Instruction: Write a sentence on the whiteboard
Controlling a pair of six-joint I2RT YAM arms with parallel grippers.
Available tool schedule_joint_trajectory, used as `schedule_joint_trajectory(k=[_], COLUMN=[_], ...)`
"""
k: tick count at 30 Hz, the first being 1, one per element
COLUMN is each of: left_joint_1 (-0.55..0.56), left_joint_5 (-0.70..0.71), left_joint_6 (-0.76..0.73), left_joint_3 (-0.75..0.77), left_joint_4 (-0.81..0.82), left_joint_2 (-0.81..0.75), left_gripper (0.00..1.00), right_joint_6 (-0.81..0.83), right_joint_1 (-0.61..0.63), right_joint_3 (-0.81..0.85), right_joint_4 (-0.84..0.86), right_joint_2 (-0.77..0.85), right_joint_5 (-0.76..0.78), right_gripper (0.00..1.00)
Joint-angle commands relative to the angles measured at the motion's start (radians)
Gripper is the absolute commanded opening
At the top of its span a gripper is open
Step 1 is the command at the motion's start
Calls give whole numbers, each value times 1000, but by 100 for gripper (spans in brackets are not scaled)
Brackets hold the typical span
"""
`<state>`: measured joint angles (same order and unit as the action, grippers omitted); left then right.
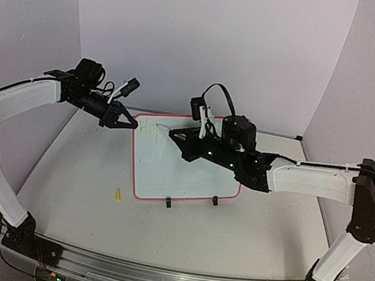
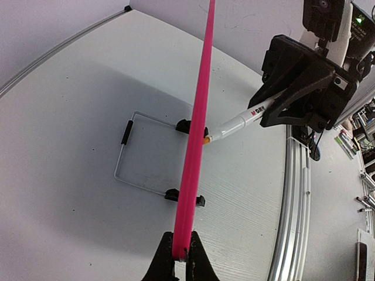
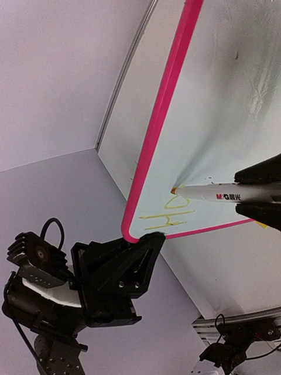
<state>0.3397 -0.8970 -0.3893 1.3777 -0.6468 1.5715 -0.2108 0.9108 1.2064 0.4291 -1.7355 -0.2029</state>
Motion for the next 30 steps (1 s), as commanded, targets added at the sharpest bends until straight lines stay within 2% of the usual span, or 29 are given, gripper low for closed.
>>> schedule_joint_trajectory(k=[1,20,30], left_joint_1=[13,16,16], left_joint_5=[19,19,19], left_joint_6=[-15,-15,-15], left_joint_3=[5,4,4], left_joint_4=[-17,-17,-16], left_joint_2=[-27,-25,-22], left_gripper=[0,0,0], right_joint_6=[0,1,3], right_joint_1=[4,4,6], right_joint_3=[28,-83,-39], right_joint_4=[49,55,-6], right_joint_2=[-10,71,21], right_joint_5=[52,166,87], right_gripper=[0,0,0])
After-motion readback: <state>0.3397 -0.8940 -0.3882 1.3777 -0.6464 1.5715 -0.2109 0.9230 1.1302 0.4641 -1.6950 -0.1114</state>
